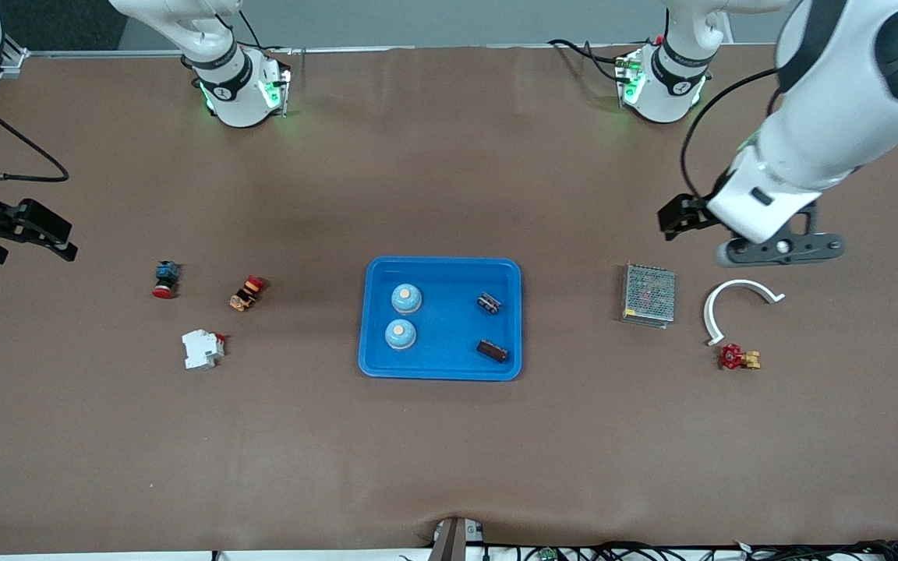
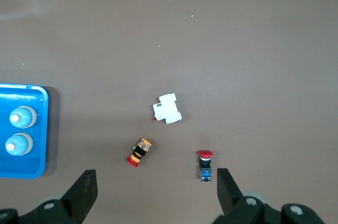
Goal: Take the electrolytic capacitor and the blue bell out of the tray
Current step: 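Move the left gripper toward the tray while the right gripper starts moving, then reach the left gripper to a capacitor while the right gripper reaches a bell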
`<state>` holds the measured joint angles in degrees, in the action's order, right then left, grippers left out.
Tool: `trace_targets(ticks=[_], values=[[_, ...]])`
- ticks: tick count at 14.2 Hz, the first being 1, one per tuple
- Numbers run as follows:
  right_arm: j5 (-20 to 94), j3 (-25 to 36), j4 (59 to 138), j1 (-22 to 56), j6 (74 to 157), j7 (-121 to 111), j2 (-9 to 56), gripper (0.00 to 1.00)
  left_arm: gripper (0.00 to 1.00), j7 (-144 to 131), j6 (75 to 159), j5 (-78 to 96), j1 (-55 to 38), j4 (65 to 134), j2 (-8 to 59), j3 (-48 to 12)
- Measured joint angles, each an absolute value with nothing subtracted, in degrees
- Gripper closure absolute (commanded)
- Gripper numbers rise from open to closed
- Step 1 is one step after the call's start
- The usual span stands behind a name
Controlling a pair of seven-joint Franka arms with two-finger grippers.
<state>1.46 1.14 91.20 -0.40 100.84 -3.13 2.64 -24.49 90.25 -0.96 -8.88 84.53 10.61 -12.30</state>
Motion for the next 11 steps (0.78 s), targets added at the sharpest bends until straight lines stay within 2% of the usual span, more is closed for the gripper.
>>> trace_targets(ticks=[5,11], values=[[6.6,0.8,91.4,4.3,101.3,-2.4,6.5,0.0,0.0,-33.9,93.8,-1.1,-14.5,84.7,16.6,-12.4],[9.2,0.4,91.4,16.2,109.0,13.0,12.1,0.0,0.0,-55.3,105.9,-4.2,-23.7,85.4,27.5,-12.5]])
